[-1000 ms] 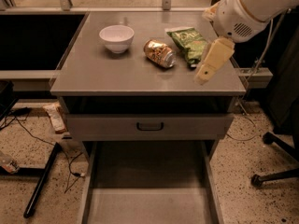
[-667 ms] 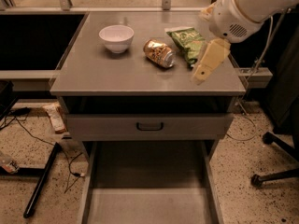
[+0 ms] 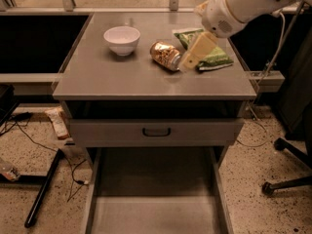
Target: Place orange can into middle drawer
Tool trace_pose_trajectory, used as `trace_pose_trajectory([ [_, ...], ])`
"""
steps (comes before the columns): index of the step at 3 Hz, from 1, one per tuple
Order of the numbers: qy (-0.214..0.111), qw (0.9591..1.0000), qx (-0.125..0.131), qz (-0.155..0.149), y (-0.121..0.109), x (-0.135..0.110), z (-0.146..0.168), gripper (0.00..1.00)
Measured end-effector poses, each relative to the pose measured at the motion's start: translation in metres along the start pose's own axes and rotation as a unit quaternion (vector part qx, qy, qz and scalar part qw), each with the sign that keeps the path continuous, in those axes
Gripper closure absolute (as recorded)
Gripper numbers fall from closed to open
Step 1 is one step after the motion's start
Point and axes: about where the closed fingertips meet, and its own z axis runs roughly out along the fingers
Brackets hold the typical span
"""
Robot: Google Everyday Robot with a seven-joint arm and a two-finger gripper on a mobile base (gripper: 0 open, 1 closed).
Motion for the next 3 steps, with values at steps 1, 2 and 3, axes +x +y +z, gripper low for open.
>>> trace_pose_trajectory([
  [1, -0.036, 0.9991, 0.005, 0.023, -0.025, -0.005, 0.022, 0.00],
  [2, -0.053, 0.9971, 0.003, 0.054, -0.038, -0.001, 0.045, 0.00],
  [3, -0.051, 0.9929, 0.006, 0.107, -0.044, 0.014, 0.069, 0.00],
])
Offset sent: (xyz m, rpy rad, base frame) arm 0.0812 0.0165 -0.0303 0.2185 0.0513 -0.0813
